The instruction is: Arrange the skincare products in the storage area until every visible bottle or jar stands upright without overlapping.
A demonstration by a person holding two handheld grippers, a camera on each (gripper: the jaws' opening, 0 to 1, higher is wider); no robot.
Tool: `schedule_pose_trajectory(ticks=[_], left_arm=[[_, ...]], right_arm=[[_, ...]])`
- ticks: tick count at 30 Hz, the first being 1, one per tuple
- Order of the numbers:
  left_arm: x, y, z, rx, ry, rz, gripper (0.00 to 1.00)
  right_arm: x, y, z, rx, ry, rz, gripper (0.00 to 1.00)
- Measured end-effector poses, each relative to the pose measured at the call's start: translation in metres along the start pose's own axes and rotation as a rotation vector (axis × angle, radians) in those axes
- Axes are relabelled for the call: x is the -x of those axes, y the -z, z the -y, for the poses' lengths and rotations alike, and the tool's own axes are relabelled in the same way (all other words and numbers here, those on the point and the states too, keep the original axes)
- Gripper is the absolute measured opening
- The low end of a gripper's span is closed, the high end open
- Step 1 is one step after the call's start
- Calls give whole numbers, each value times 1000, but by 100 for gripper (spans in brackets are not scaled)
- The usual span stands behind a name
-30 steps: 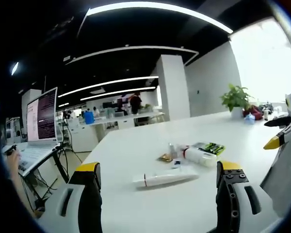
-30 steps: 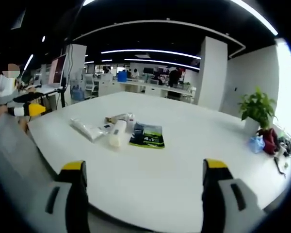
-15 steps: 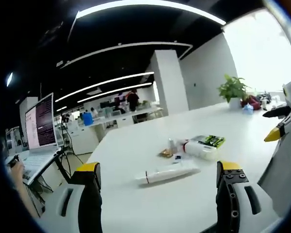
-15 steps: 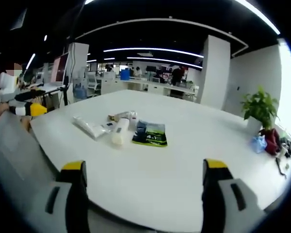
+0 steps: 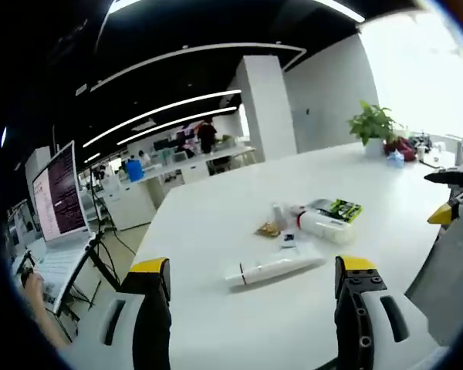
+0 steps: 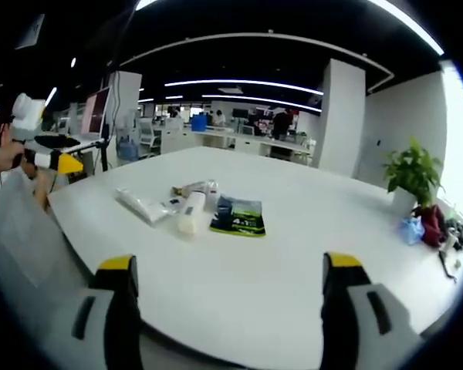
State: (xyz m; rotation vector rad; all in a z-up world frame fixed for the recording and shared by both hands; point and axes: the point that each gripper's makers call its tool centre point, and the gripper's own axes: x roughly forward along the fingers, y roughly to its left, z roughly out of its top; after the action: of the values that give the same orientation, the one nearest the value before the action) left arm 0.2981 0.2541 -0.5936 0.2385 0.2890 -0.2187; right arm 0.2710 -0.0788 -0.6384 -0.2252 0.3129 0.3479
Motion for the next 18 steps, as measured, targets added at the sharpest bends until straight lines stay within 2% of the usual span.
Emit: schedule_pose_trajectory(ticks=[1, 4, 6, 12, 15, 18], left_arm=[[-3, -3, 2, -21, 14, 1, 95], [-12, -11, 4, -71, 32, -1, 93], [-20, -14, 4, -134, 44, -10, 94], [-40, -11, 12, -308, 120, -119, 97], [-52, -13, 17, -354, 151, -132, 97], [-63, -10, 22, -407, 198, -169, 97]], right_arm=[[0, 0, 1, -1, 3, 3, 100], [1, 0, 3, -3, 15, -1, 100], [1, 0, 3, -4, 15, 2, 100], [1, -1, 2, -5, 14, 9, 100], [1, -1, 3, -10, 17, 11, 100], [2, -1, 4, -13, 20, 17, 100]])
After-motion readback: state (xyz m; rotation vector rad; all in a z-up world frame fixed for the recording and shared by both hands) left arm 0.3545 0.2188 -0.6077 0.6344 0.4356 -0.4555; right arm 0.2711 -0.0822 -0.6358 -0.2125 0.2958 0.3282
